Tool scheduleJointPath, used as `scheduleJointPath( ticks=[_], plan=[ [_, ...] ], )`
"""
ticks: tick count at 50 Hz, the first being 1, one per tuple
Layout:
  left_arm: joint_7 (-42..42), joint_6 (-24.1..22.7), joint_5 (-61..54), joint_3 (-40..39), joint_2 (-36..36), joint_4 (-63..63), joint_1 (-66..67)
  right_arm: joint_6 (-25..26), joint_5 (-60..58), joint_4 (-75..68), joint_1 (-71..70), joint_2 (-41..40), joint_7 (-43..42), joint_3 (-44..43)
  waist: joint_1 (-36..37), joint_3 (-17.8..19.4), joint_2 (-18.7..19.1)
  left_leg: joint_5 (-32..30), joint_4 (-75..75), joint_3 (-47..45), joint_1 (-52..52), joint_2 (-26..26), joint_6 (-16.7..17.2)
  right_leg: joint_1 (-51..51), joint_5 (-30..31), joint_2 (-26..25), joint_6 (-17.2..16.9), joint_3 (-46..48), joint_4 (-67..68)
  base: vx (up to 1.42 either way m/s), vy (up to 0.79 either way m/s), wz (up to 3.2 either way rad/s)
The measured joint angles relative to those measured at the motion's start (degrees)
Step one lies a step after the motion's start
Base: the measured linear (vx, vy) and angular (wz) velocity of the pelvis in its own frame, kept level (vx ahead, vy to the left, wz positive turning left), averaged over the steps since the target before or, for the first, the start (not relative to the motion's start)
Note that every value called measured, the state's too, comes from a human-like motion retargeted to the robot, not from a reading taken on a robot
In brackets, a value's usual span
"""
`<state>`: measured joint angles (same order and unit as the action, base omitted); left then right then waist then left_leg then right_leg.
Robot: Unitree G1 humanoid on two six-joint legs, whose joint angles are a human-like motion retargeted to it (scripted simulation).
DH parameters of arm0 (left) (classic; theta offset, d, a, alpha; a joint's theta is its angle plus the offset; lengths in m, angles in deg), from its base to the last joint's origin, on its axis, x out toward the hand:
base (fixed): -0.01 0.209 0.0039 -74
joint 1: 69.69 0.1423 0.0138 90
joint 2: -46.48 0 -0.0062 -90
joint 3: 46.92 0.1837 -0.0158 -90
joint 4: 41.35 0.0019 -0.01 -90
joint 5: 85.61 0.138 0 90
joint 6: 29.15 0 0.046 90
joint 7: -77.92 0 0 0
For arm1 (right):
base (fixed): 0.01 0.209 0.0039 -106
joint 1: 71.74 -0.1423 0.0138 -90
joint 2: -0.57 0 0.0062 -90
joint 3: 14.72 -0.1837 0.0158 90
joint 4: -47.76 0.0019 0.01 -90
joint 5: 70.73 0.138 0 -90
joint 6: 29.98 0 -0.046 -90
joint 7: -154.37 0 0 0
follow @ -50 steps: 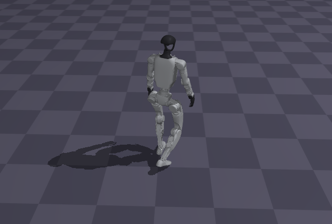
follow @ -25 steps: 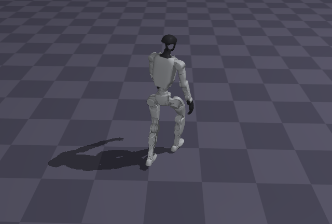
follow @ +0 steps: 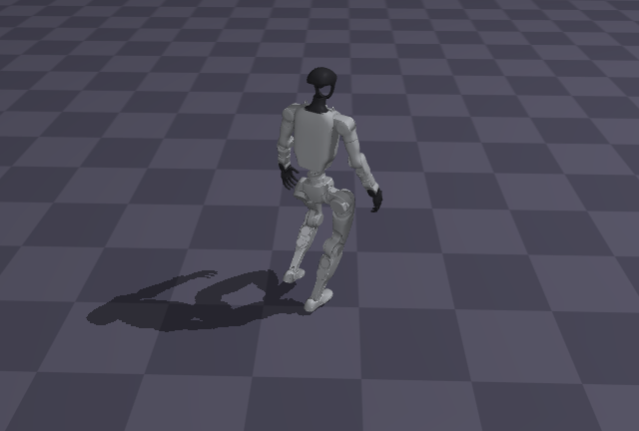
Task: Walk
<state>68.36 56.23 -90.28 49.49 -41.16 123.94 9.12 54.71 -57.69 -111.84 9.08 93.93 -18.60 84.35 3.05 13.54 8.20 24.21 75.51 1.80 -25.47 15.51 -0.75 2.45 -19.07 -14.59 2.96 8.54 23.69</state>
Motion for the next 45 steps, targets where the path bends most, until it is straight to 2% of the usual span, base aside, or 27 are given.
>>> scheduleJointPath(
  ticks=[3, 8, 12, 16, 18, 21, 23, 25, 26, 30, 32, 35, 38, 41, 43, 45],
  plan=[
    [-1.6, -0.1, 3.7, 0.0, 0.3, 1.2, 3.2, 0.3, -1.1, -2.1, 2.9, 1.1, 3.3, -0.2, 1.2, -0.9, -2.7, -0.6, -12.6, -0.5, -2.9, -5.7, 1.4, 0.3, -1.2, 2.6, -1.2, -1.9, 0.5, 0.41, -0.06, -0.84],
    [-3.8, 0.4, 9.5, -3.9, 5.6, 4.6, 11.9, 1.1, -2.5, -7.3, 11.5, 9.9, 6.7, -8.7, 0.6, -3.0, -5.2, -9.8, -27.8, -0.9, -4.6, -11.8, 5.0, -0.2, -1.3, 5.5, -2.2, -4.9, 0.7, 0.36, -0.02, -0.98],
    [-4.2, 1.5, 15.5, -11.4, 14.1, 9.2, 21.1, 2.4, -3.4, -11.9, 19.8, 21.4, 5.3, -22.6, -0.5, -1.2, -5.1, -11.6, -24.2, -1.0, -5.4, -10.7, 5.1, 0.2, -3.8, 4.7, -1.7, -7.3, 6.0, 0.29, 0.04, -1.23],
    [-3.6, 2.8, 24.7, -22.9, 23.2, 14.2, 34.2, 3.4, -7.8, -14.2, 33.6, 33.5, 1.4, -43.4, 0.3, 0.8, -5.9, -10.0, -17.3, -3.3, -4.9, -7.3, 3.1, 0.8, -4.9, 4.6, -1.8, -8.7, 11.5, 0.28, 0.09, -1.49],
    [-3.3, 3.4, 28.6, -29.0, 26.6, 15.9, 41.3, 4.2, -11.5, -14.2, 43.1, 37.0, -0.5, -55.1, 1.7, 1.1, -6.3, -10.6, -14.8, -5.2, -4.4, -4.7, 2.2, 0.4, -2.9, 5.6, -1.8, -6.9, 13.7, 0.26, 0.12, -1.76],
    [-3.7, 3.8, 32.0, -35.7, 28.7, 17.2, 50.4, 6.0, -17.4, -14.2, 56.1, 38.6, -1.3, -69.0, 2.9, 0.5, -7.9, -15.3, -14.5, -8.6, -3.9, -3.1, 1.1, -2.7, 2.4, 8.4, -3.4, -6.7, 18.2, 0.21, 0.15, -1.52],
    [-4.5, 3.9, 33.5, -38.3, 28.6, 17.2, 54.9, 7.4, -21.0, -14.3, 62.9, 38.4, -0.6, -75.3, 3.4, -0.1, -9.3, -18.9, -16.0, -10.9, -3.3, -3.5, 0.6, -6.2, 7.8, 11.6, -4.6, -6.2, 22.5, 0.16, 0.17, -1.5],
    [-5.4, 4.0, 34.3, -39.3, 27.7, 16.9, 57.7, 8.6, -23.8, -14.2, 67.1, 37.9, 0.4, -78.8, 3.5, -0.9, -10.9, -21.6, -18.7, -13.2, -2.5, -5.2, 0.3, -10.7, 13.1, 15.2, -5.8, -6.0, 27.2, 0.13, 0.18, -1.48],
    [-5.9, 4.0, 34.4, -38.9, 27.1, 16.7, 58.0, 9.1, -24.7, -14.1, 67.7, 37.6, 0.9, -79.2, 3.4, -1.2, -11.7, -22.4, -20.5, -14.1, -2.0, -6.6, 0.4, -13.1, 13.8, 16.7, -6.1, -6.2, 28.7, 0.13, 0.17, -1.43],
    [-7.7, 4.0, 34.0, -34.1, 24.9, 15.3, 55.0, 10.0, -25.7, -12.3, 63.2, 36.7, 2.9, -74.0, 2.5, -2.7, -14.5, -25.1, -29.9, -15.6, -0.2, -13.0, 1.7, -22.2, 13.5, 21.2, -6.9, -7.1, 30.5, 0.14, 0.14, -1.46],
    [-8.3, 3.9, 33.2, -29.8, 24.3, 14.4, 50.8, 9.7, -24.2, -10.9, 56.9, 36.3, 3.8, -67.3, 2.0, -3.1, -15.2, -23.8, -33.8, -16.0, 0.7, -14.7, 1.1, -25.6, 11.7, 21.8, -7.1, -7.0, 28.2, 0.16, 0.09, -1.53],
    [-8.2, 2.9, 31.7, -21.7, 23.6, 11.5, 44.2, 8.7, -20.9, -8.2, 47.7, 34.6, 5.1, -56.2, 1.8, -2.9, -15.3, -18.8, -33.5, -15.9, 0.4, -16.0, -0.7, -28.9, 8.4, 21.6, -7.2, -6.9, 27.0, 0.1, 0.07, -1.48],
    [-6.2, 2.4, 28.3, -13.4, 22.8, 8.8, 35.0, 8.0, -16.5, -6.8, 36.9, 31.4, 4.7, -42.8, 2.8, -1.3, -15.0, -7.4, -26.8, -14.4, -1.7, -16.8, -4.3, -30.4, 1.2, 20.4, -6.0, -7.7, 30.5, 0.06, 0.07, -1.46],
    [-2.5, 2.3, 23.5, -6.5, 20.2, 6.0, 24.8, 7.2, -13.6, -6.5, 26.0, 26.7, 2.0, -29.4, 4.2, 1.6, -14.5, 8.5, -15.0, -13.4, -5.4, -17.1, -9.9, -32.1, -12.4, 19.9, -2.7, -7.8, 39.5, -0.01, 0.07, -1.34],
    [1.3, 3.1, 18.8, -1.4, 16.1, 5.0, 15.0, 6.8, -11.4, -8.1, 13.9, 21.3, -2.5, -18.8, 4.6, 4.2, -13.8, 17.7, -6.0, -14.0, -7.7, -15.4, -13.2, -33.2, -21.7, 19.0, -0.9, -7.5, 46.3, 0.01, 0.05, -1.13],
    [4.9, 3.9, 14.8, 4.0, 9.8, 3.5, 5.0, 6.1, -9.1, -9.6, 0.8, 13.5, -7.2, -9.3, 4.1, 6.0, -13.2, 22.7, 0.7, -14.5, -9.1, -12.5, -14.3, -34.4, -26.9, 17.8, 0.4, -7.1, 51.3, -0.01, -0.03, -1.02]
  ],
)
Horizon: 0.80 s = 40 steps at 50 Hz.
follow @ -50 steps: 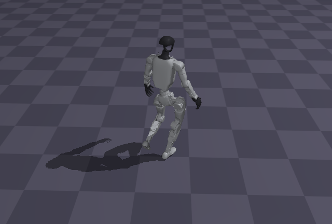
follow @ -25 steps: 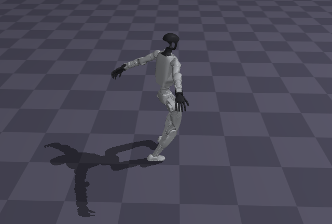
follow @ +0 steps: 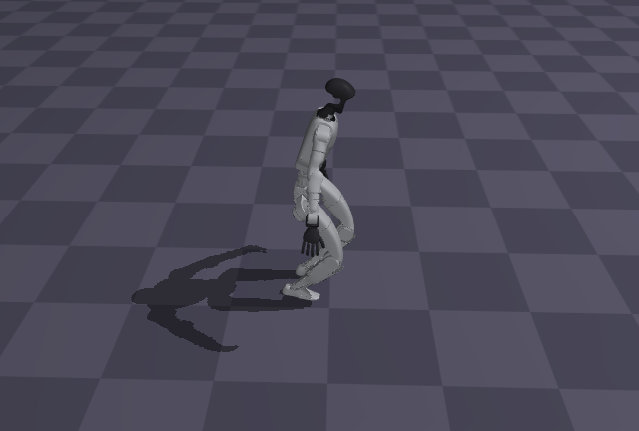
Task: Walk
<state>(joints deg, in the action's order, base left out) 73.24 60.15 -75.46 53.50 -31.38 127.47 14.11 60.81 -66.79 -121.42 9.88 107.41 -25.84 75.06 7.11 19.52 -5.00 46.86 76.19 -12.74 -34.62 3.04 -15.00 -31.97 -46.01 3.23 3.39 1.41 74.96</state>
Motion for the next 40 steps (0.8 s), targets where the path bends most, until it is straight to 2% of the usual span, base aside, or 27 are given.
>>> scheduleJointPath(
  ticks=[4, 7, 10, 13, 15, 19, 21, 23, 25, 28, 31, 33, 35, 38, 40],
  plan=[
    [3.7, -0.5, -1.5, 14.0, -12.0, -8.1, -18.1, -2.6, 4.9, 3.7, -21.2, -16.9, -4.5, 13.9, -3.2, -0.6, 0.8, 1.6, 1.8, -1.5, -0.5, 3.6, 0.0, -1.8, -0.6, -1.3, 0.3, 0.3, 1.3, 0.02, -0.02, -1.0],
    [3.9, -2.7, 0.1, 22.3, -14.7, -16.6, -27.8, -5.3, 7.4, 13.0, -29.0, -23.2, -5.0, 19.2, -5.9, -3.5, 1.3, -2.0, -4.4, -4.6, 2.7, 3.4, 0.1, -0.4, 3.5, -0.6, -1.8, 0.5, -3.7, 0.11, 0.1, -1.26],
    [3.4, -4.6, 0.2, 26.0, -14.5, -20.6, -32.7, -7.7, 9.6, 22.2, -29.7, -24.6, -5.0, 21.3, -8.8, -7.8, 1.1, -11.6, -14.8, -7.8, 7.9, 2.3, 3.2, 2.7, 10.8, 1.5, -4.3, 2.7, -11.0, 0.16, 0.04, -1.73],
    [2.1, -4.7, -0.6, 26.6, -14.8, -17.9, -31.5, -8.1, 10.4, 25.5, -24.7, -24.1, -3.3, 22.9, -11.2, -13.0, 0.9, -26.3, -26.2, -8.4, 12.6, -0.5, 9.6, 5.5, 22.2, 3.7, -6.9, 4.4, -15.6, 0.19, -0.01, -2.34],
    [0.4, -4.2, -0.9, 26.2, -15.4, -14.2, -28.7, -7.4, 10.0, 24.8, -20.1, -23.5, -1.3, 23.9, -12.6, -16.4, 0.4, -33.8, -34.1, -8.4, 15.5, -3.4, 12.7, 6.3, 27.9, 5.9, -7.8, 5.2, -16.8, 0.19, 0.02, -2.64],
    [-2.8, -3.1, 0.4, 24.7, -16.6, -7.0, -21.6, -5.8, 8.0, 18.9, -12.0, -22.5, 2.8, 25.3, -14.2, -21.2, -0.8, -40.6, -44.9, -10.4, 21.3, -7.4, 13.3, 7.2, 32.2, 8.4, -8.3, 5.2, -18.2, 0.17, 0.06, -2.94],
    [-4.0, -2.8, 1.3, 24.0, -17.0, -4.1, -18.3, -5.0, 6.7, 15.6, -9.0, -22.5, 3.9, 25.4, -14.5, -22.2, -1.3, -40.2, -45.2, -11.1, 22.4, -8.2, 12.1, 7.5, 31.9, 8.8, -8.3, 4.9, -18.6, 0.09, 0.09, -3.26],
    [-4.7, -2.5, 2.1, 23.1, -17.3, -1.9, -15.0, -4.3, 5.1, 12.6, -6.6, -22.6, 4.3, 25.4, -14.6, -22.7, -1.6, -37.1, -43.1, -10.8, 22.3, -8.6, 10.4, 7.6, 30.0, 8.5, -7.7, 4.2, -18.8, 0.05, 0.11, -3.47],
    [-5.1, -2.7, 3.1, 22.0, -17.4, -0.2, -11.7, -4.0, 3.1, 9.9, -4.8, -22.8, 4.3, 25.4, -14.1, -22.8, -1.1, -31.4, -39.8, -9.6, 21.8, -8.3, 8.7, 7.9, 26.2, 6.9, -6.7, 3.0, -19.4, 0.03, 0.13, -3.74],
    [-4.6, -3.0, 4.7, 20.1, -17.4, 1.4, -7.1, -3.8, -1.5, 7.0, -4.2, -22.4, 3.4, 25.8, -13.1, -20.9, 0.8, -21.5, -31.8, -7.3, 19.6, -6.2, 6.3, 8.1, 18.7, 3.2, -4.4, 0.9, -19.7, 0.0, 0.15, -3.81],
    [-4.8, -3.0, 5.8, 18.2, -17.7, 2.0, -2.5, -3.5, -6.0, 5.6, -5.6, -21.0, 2.8, 26.5, -12.0, -18.7, 4.3, -15.8, -27.6, -3.6, 16.9, -4.3, 5.8, 7.1, 16.8, -2.3, -3.7, -2.4, -21.7, 0.0, 0.18, -3.84],
    [-5.7, -3.1, 6.4, 17.8, -17.9, 1.7, 0.5, -3.4, -8.0, 5.7, -6.9, -19.6, 2.8, 27.2, -11.7, -18.0, 6.4, -14.9, -28.9, -0.8, 15.6, -4.2, 6.4, 5.8, 17.8, -5.9, -4.2, -5.4, -24.2, 0.01, 0.19, -3.73],
    [-6.9, -3.3, 7.0, 18.3, -17.8, 0.8, 3.0, -3.6, -9.3, 6.7, -8.2, -18.2, 2.9, 27.9, -12.2, -18.0, 7.2, -16.0, -32.6, 0.9, 15.1, -5.3, 7.0, 3.9, 19.0, -7.4, -5.1, -8.0, -26.2, 0.0, 0.18, -3.25],
    [-8.0, -3.8, 8.0, 19.7, -17.3, -0.6, 5.2, -4.1, -10.9, 8.6, -10.0, -16.4, 3.0, 29.0, -13.9, -17.7, 7.5, -17.8, -37.1, -0.3, 15.1, -6.2, 7.5, 0.8, 19.9, -6.8, -6.2, -9.2, -26.8, -0.02, 0.15, -2.61],
    [-8.5, -4.1, 8.4, 20.0, -16.7, -1.8, 5.6, -4.3, -11.5, 10.0, -11.2, -15.0, 3.2, 29.5, -14.7, -18.5, 7.5, -20.7, -44.6, -2.7, 16.6, -7.5, 7.4, -1.4, 20.1, -4.7, -6.4, -8.4, -28.3, -0.02, 0.13, -2.14]
  ],
)
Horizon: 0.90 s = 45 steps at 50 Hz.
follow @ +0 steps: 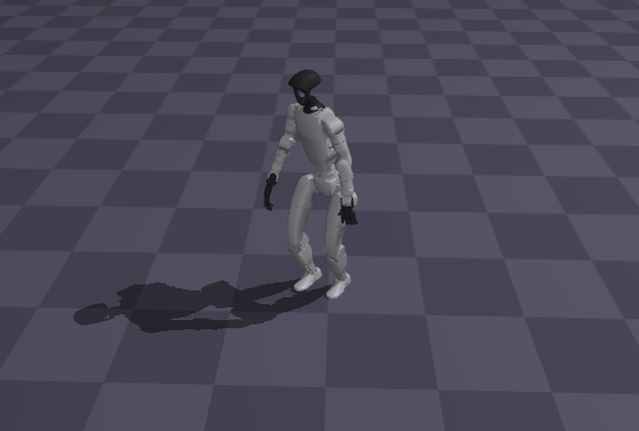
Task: Walk
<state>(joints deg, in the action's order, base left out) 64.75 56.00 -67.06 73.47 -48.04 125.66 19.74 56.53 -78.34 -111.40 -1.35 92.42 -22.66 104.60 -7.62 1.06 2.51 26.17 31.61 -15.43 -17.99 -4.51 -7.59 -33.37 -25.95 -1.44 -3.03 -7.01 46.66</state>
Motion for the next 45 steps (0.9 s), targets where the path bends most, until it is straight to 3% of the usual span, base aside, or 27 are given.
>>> scheduleJointPath(
  ticks=[8, 12, 22, 33, 40, 45],
  plan=[
    [2.9, 0.2, -2.5, -3.3, 2.9, -1.3, -2.1, -0.4, -0.9, 1.7, 0.7, 2.0, -1.2, 0.4, -1.8, -0.8, -0.8, -2.1, -6.5, -9.7, 1.8, -1.6, -0.2, -3.3, -6.7, 11.2, 2.9, 10.5, 5.1, -0.04, 0.03, -1.46],
    [4.1, 1.1, -4.5, -5.6, 4.5, -1.1, -4.8, -0.2, -1.2, 1.3, 2.2, 1.5, -1.1, 0.6, -2.3, -1.8, -2.1, -3.6, -11.8, -11.8, 4.9, -3.6, -0.8, -1.7, -8.4, 14.1, 3.0, 11.9, 5.5, 0.01, -0.05, -0.81],
    [6.8, 1.6, -10.2, -7.2, 6.1, -3.6, -15.8, 0.1, -1.3, 1.4, 6.1, -0.4, 0.6, 4.1, -5.6, -2.3, -4.6, -5.9, -15.8, -13.7, 10.4, -3.9, 0.2, 3.1, -8.9, 13.6, 2.6, 10.8, 3.4, -0.01, -0.1, -0.34],
    [2.2, 1.1, -13.7, 0.4, 0.9, -9.9, -28.4, 1.0, 0.4, 3.8, 7.6, 0.0, 7.4, 9.1, -7.8, -1.7, -4.7, -5.5, -13.3, -10.6, 10.4, -1.6, 1.5, 6.5, -8.4, 12.6, 2.5, 13.8, 1.3, -0.04, -0.06, 0.06],
    [-3.6, 1.3, -9.9, 4.5, -3.4, -12.3, -26.2, 1.2, 0.2, 4.9, 8.7, 0.9, 10.5, 9.1, -4.9, -1.8, -6.1, -4.8, -12.3, -6.3, 10.1, -2.2, 0.9, 8.5, -9.6, 13.6, 2.7, 16.2, 0.7, -0.01, 0.01, 0.29],
    [-3.1, 2.3, -6.9, 2.4, -2.1, -9.9, -20.1, 0.7, 0.2, 4.9, 8.9, 1.5, 9.7, 6.8, -0.8, -2.0, -7.0, -3.9, -11.7, -3.0, 9.8, -2.7, 0.2, 10.2, -10.3, 13.6, 3.1, 17.6, -0.8, 0.04, 0.03, 0.27]
  ],
)
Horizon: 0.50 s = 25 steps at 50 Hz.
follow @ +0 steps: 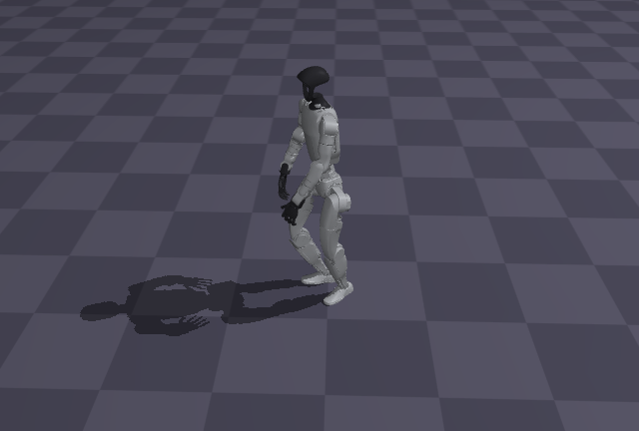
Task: Walk
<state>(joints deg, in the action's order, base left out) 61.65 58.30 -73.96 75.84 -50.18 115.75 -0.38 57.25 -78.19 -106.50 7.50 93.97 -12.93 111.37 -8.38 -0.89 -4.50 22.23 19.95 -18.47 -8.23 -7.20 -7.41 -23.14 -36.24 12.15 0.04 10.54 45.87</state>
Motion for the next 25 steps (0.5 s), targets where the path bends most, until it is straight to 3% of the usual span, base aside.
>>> scheduleJointPath(
  ticks=[15, 25],
  plan=[
    [6.2, 1.2, -2.2, -15.0, 7.9, 10.3, 12.8, -1.5, -1.0, -3.5, -0.6, 1.0, -2.9, -4.2, 6.8, 0.7, -1.7, 1.2, 2.0, 3.0, -1.6, -1.0, -0.8, 0.0, -0.7, 0.9, 0.0, 0.2, 0.6, 0.01, 0.01, 0.03],
    [7.0, 0.6, -6.0, -17.8, 6.8, 7.8, 14.2, -0.7, -1.1, -4.2, -1.2, 0.2, -2.6, -5.7, 6.6, 1.8, -2.5, 1.9, 1.4, 3.7, -1.7, -2.5, -1.3, -1.9, -1.5, 2.7, -0.2, -0.2, 4.3, 0.0, 0.0, 0.0]
  ],
)
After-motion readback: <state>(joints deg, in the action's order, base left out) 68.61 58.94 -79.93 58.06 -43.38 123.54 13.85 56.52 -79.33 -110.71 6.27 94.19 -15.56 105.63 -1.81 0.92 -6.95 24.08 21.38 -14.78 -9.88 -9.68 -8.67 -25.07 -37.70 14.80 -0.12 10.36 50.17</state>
